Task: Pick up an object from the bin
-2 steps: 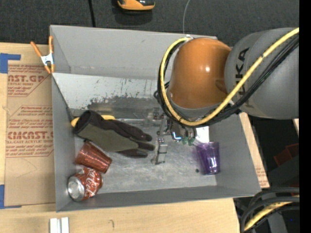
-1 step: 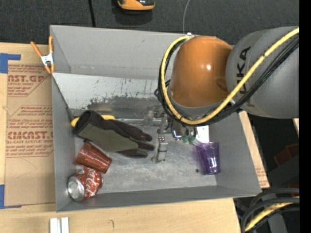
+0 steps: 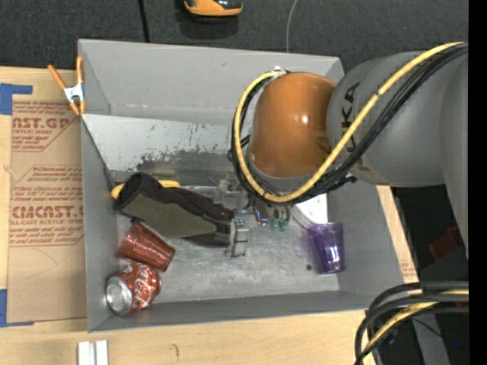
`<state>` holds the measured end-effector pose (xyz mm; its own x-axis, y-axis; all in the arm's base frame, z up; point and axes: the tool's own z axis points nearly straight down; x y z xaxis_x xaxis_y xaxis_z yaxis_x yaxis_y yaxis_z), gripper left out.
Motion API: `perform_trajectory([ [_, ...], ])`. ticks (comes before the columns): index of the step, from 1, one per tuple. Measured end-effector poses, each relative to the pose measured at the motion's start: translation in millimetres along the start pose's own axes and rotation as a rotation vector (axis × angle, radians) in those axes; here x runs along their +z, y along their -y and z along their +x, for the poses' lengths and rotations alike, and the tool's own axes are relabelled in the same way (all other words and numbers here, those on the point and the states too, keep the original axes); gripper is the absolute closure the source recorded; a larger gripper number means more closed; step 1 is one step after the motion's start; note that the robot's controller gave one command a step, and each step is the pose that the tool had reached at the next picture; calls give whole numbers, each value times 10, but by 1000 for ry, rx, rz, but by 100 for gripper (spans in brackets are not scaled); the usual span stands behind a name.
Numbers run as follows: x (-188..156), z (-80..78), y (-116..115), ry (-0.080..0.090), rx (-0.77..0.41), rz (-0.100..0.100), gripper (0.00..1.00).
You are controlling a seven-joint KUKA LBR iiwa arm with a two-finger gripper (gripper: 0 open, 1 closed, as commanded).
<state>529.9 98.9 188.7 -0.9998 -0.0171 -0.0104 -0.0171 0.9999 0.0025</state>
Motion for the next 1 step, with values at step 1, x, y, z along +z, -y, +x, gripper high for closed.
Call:
perform_trajectory([
  [1,531,-137,16,-7,-133,2,0],
])
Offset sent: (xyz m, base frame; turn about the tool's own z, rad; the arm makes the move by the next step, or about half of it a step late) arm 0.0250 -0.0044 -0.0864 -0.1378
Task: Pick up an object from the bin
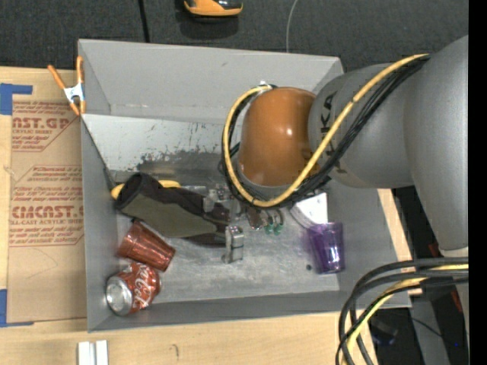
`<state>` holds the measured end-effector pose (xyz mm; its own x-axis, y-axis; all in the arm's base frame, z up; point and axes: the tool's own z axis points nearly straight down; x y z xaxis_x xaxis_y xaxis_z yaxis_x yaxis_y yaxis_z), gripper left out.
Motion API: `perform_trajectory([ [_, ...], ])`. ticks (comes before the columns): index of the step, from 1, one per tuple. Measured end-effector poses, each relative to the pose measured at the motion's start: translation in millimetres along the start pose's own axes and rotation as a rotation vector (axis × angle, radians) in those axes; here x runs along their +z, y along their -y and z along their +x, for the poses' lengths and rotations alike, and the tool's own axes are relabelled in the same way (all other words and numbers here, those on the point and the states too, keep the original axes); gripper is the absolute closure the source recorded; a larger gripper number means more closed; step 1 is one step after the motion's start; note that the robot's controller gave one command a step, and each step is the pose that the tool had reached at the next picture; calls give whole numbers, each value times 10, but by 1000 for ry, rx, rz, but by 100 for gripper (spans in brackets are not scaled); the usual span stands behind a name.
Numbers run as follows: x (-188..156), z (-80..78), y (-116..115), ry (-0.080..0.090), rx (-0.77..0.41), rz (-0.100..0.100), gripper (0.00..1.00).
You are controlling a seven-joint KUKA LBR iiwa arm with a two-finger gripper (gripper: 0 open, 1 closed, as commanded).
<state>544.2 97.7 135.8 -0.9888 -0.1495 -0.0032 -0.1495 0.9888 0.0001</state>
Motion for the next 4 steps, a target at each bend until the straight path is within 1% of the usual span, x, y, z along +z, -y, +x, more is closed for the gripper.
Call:
perform_trajectory([
  [1,340,-101,34,-2,-5,-2,100],
  [2,340,-101,34,-2,-5,-2,100],
  [3,-69,-147,50,-10,-16,0,100],
  [4,270,-419,13,1,-9,-2,0],
])
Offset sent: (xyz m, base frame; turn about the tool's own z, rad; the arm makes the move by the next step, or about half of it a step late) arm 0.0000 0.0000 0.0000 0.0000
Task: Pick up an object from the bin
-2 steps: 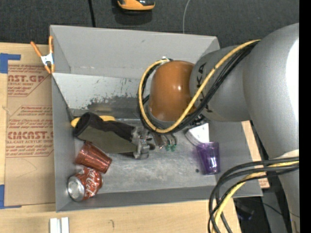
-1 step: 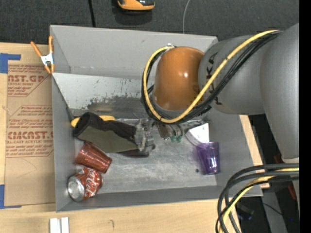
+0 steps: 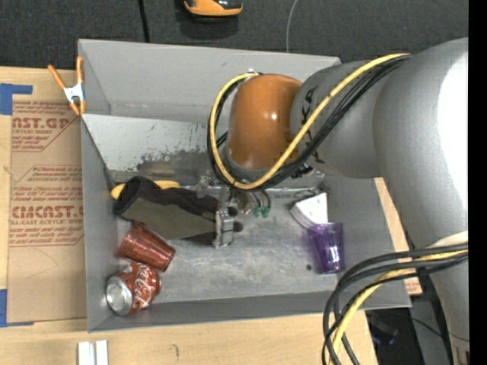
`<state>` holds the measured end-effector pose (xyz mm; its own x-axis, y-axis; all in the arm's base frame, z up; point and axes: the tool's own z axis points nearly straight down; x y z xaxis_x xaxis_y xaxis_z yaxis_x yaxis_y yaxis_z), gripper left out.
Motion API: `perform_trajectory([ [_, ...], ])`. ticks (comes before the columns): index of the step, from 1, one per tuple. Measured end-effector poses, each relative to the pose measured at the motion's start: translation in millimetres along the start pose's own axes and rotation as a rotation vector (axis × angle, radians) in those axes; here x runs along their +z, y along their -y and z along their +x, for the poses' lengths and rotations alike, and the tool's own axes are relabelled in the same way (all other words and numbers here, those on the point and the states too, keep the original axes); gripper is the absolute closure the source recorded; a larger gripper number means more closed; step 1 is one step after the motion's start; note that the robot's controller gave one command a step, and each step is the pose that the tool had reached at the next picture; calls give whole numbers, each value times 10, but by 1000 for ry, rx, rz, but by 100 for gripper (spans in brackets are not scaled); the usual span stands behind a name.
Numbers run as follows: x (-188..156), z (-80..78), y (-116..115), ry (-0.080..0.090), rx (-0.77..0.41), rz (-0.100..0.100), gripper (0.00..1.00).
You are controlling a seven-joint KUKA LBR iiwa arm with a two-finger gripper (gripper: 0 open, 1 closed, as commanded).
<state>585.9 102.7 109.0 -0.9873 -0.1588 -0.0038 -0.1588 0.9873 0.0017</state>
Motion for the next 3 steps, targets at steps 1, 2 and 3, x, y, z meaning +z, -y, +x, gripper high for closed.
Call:
perform_trajectory([
  [1,76,-19,-6,-2,2,0,0],
  [2,369,-78,26,1,-81,0,100],
  [3,369,-78,26,1,-81,0,100],
])
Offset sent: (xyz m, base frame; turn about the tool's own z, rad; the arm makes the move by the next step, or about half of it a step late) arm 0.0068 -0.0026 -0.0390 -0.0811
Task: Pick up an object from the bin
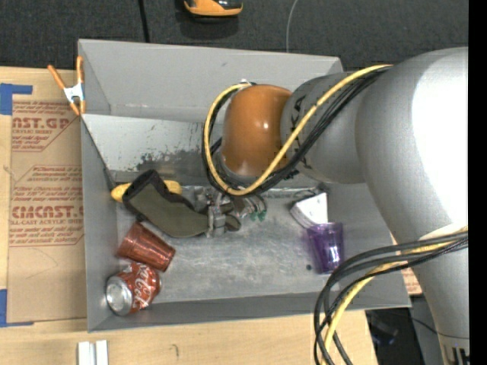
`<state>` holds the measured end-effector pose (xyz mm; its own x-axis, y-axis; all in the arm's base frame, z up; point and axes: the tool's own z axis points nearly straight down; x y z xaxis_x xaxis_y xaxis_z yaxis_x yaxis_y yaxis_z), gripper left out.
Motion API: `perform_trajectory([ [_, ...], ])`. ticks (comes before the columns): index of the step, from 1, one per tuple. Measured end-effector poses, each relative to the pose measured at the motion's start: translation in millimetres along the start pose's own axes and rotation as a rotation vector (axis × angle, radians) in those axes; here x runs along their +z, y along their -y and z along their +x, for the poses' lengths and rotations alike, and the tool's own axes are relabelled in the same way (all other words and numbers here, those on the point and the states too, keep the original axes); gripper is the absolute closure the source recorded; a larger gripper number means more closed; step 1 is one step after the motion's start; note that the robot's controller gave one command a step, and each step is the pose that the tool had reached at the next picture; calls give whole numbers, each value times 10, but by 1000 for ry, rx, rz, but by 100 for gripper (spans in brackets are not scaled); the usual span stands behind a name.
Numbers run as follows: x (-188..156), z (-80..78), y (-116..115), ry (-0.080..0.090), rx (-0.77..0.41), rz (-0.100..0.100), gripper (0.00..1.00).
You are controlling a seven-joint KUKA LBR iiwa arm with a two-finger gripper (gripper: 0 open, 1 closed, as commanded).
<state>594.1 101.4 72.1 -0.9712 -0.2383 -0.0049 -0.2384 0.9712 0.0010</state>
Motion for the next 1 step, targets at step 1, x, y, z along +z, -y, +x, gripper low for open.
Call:
perform_trajectory([
  [1,-1630,15,-131,1,-60,1,100],
])
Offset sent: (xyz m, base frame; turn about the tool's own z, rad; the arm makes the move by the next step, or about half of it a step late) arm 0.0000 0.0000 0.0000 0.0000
